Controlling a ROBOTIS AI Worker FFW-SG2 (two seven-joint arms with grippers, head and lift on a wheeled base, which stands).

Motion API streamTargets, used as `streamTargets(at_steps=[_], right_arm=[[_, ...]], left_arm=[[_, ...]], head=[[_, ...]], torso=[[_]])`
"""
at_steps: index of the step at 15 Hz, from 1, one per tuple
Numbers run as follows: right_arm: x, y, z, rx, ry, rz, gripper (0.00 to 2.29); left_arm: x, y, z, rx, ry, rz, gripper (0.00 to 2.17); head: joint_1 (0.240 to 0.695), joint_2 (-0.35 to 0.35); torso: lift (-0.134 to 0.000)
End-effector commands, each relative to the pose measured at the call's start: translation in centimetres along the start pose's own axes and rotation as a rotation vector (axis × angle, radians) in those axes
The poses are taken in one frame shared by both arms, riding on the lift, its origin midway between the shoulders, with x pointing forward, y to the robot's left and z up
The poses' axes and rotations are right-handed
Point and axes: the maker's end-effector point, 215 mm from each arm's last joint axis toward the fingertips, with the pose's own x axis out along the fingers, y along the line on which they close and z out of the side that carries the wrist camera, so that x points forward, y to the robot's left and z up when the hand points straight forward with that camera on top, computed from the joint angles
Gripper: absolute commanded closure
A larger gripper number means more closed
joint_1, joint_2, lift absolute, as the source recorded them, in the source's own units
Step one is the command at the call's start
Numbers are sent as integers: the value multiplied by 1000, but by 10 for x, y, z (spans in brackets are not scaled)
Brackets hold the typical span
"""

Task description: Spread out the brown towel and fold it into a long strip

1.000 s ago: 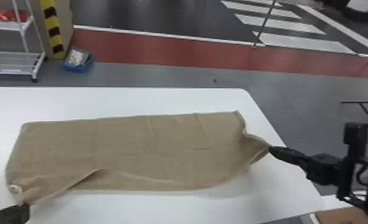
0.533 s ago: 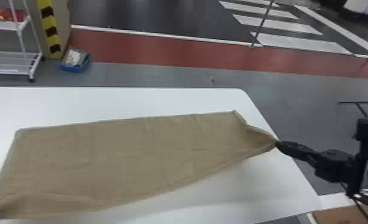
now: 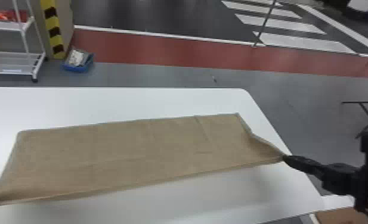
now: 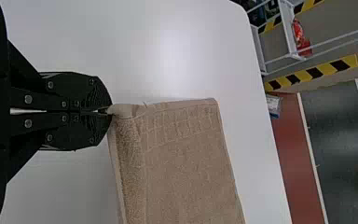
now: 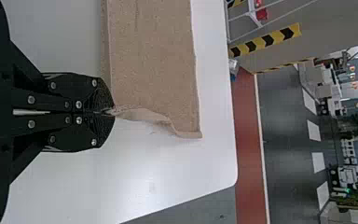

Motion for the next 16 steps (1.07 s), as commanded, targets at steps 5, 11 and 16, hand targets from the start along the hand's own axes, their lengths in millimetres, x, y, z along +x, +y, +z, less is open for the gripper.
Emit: streamTargets(at_steps=[5,11,16], right_arm=[[-17,-38,-21,-112,49,-77,76],[-30,-24,0,-658,-186,5,286],[-1,-36,-58,-797,17,85,289]], left_arm=[[2,-12,1,1,1,-25,1828],[4,-21,-5,-8,17,-51,1828],[3,-24,-2,-5,12,-57,1828]], head=[[695,-317],[695,-350],[695,-350]], torso=[[-125],[-125],[-125]])
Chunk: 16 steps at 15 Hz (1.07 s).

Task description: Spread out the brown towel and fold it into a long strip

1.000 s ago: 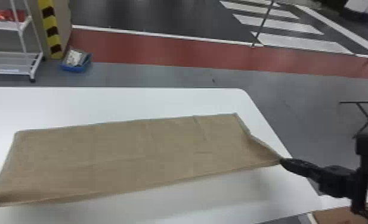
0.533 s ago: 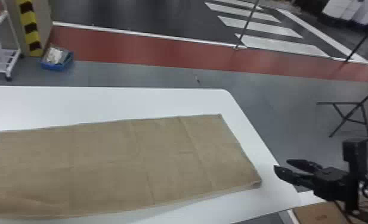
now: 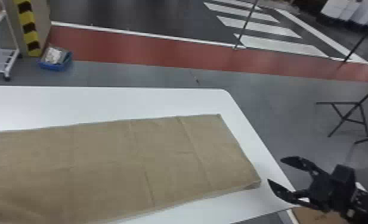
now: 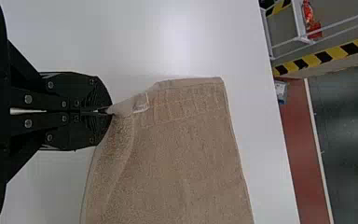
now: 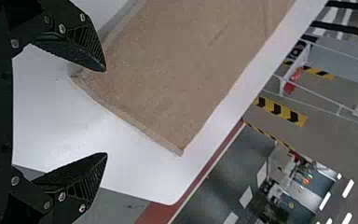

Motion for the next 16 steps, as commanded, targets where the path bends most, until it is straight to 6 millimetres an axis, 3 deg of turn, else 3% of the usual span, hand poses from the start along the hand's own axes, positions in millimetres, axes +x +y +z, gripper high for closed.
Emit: streamTargets(at_steps=[1,3,8,11,16], right_arm=[[11,10,-22,-8,93,86,289],[17,14,-35,78,147,113,313],[29,6,-23,110,135,105,414],[34,7,-28,136,154,111,468],[28,10,-28,146,163,131,468]], left_arm=[[-1,0,1,2,-4,2,1828],[-1,0,1,2,-4,2,1828],[-2,0,1,11,-1,5,1828],[-3,0,0,14,0,5,1828],[-1,1,-1,12,5,8,1828]], head=[[695,-350],[695,-350],[695,-350],[695,-350],[695,-350]], torso=[[-125],[-125],[-125],[-125],[-125]])
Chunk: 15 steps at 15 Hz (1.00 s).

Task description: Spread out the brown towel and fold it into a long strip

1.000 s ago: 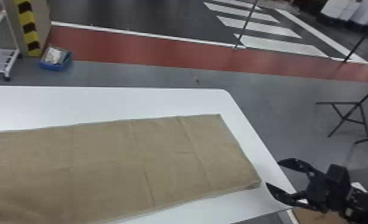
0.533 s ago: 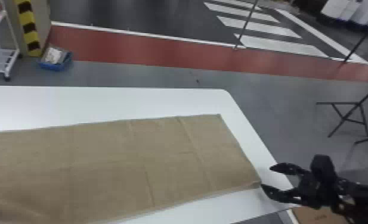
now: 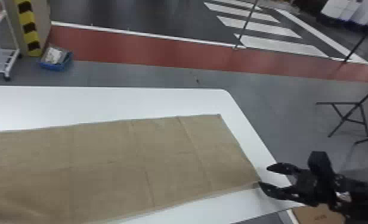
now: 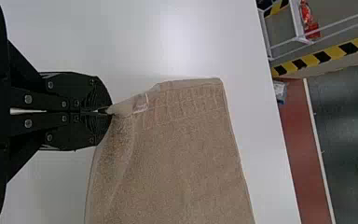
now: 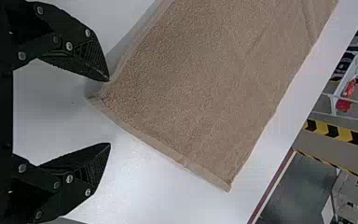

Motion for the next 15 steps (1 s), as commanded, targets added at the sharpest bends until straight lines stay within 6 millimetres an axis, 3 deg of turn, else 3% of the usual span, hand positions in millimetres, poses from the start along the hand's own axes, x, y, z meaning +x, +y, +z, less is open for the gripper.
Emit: streamTargets(at_steps=[1,4,6,7,12,15], right_arm=[[-1,1,-5,9,11,3,468],[7,7,-12,23,27,30,478],[13,10,-16,43,48,47,677],[15,11,-14,42,45,53,687],[19,13,-3,52,34,72,1207],[5,14,17,48,1,89,1244]], left_arm=[[1,0,-2,-2,5,-1,1828],[2,-1,-1,-2,5,-5,1828],[3,0,-1,-3,5,-1,1828],[3,1,-1,-3,5,1,1828],[2,4,-1,-5,5,8,1828],[1,8,-1,-3,5,17,1828]], head=[[695,-350],[695,-350],[695,-350],[695,-350],[695,-348],[695,-336]], torso=[[-125],[-125],[-125],[-125],[-125],[-125]])
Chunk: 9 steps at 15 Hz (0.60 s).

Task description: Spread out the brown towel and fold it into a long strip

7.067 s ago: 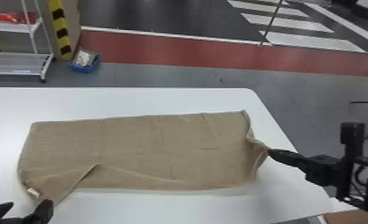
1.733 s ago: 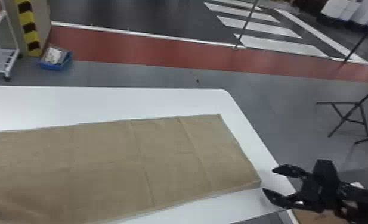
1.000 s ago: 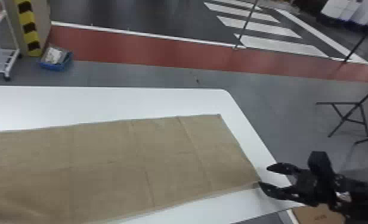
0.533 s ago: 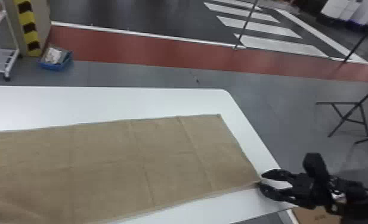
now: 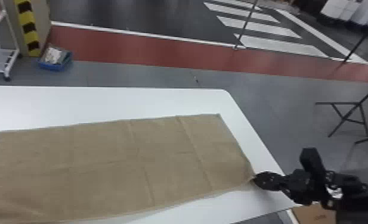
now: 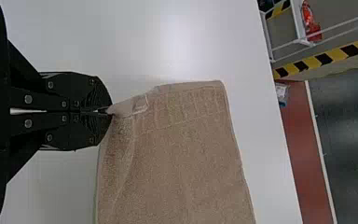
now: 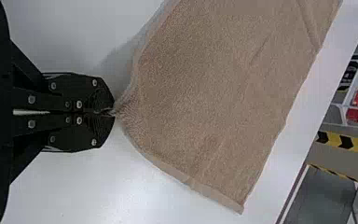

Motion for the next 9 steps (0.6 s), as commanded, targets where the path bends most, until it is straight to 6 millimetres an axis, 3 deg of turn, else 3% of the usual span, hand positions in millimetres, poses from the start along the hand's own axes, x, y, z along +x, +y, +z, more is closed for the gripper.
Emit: streamTargets(at_steps=[1,4,7,9], right_arm=[[-18,3,19,-4,-28,5,1244],[-45,1,40,-11,-43,20,1244],[-60,-24,67,-14,-84,-6,1241],[-59,-44,84,-12,-119,-20,1241]], left_arm=[[-1,8,-1,3,5,19,1828],[-3,20,21,-5,-42,59,1828],[-4,21,47,-10,-92,64,1828],[-4,24,66,-18,-129,74,1828]], head=[[695,-332],[695,-306],[695,-291],[695,-293]], torso=[[-125],[-125],[-125],[-125]])
